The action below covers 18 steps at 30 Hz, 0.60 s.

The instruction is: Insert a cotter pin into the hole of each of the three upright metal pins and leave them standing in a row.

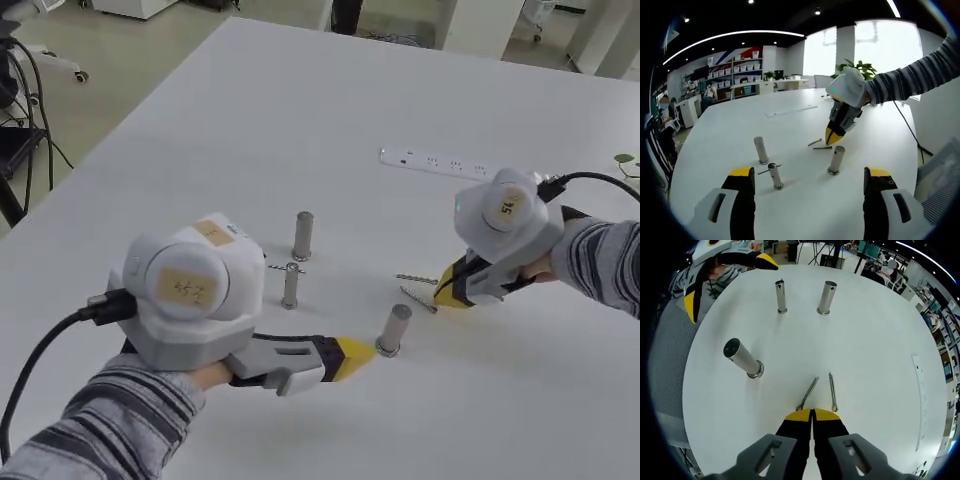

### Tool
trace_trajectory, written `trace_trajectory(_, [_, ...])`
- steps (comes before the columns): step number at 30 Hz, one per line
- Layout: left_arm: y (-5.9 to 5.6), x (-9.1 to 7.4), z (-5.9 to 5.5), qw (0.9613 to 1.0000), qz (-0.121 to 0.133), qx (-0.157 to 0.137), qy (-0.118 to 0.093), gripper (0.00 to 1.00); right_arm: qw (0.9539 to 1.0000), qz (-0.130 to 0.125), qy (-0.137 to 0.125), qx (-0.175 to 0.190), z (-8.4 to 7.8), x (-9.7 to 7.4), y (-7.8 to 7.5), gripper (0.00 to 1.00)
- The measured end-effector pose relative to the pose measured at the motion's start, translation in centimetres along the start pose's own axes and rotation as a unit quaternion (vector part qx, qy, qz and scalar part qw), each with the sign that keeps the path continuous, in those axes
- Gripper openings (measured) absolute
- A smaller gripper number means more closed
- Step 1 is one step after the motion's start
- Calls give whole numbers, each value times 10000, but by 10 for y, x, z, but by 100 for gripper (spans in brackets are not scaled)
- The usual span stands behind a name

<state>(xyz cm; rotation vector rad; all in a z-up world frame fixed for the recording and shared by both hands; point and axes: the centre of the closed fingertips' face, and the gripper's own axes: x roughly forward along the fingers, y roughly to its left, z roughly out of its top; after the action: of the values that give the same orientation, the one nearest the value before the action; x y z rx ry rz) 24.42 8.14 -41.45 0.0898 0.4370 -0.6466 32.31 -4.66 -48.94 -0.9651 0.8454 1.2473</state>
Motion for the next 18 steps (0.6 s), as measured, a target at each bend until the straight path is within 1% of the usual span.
trace_trajectory(1, [0,0,0,10000,-3,4,5,88,10000,-2,-16,25,1,0,0,0])
trace_trajectory(3, [0,0,0,10000,-3,7,-1,88,9996,-21,-73,276,5,-1,-1,0])
trace_trajectory(5, [0,0,0,10000,3,8,2,88,9990,13,-117,442,8,-1,0,0])
trace_trajectory(8, [1,0,0,10000,14,11,1,88,9981,70,-108,598,11,1,3,0])
trace_trajectory(11, [2,0,1,10000,34,4,-20,89,9980,59,-100,624,13,2,3,0])
trace_trajectory(12, [2,-1,0,10000,42,-7,0,89,9977,99,-86,671,14,3,5,0])
trace_trajectory(15, [3,-1,-2,10000,53,-13,46,89,9972,106,-1,747,13,4,6,0])
trace_trajectory(18, [3,-1,-1,10000,46,-14,12,89,9969,147,14,770,14,5,9,0])
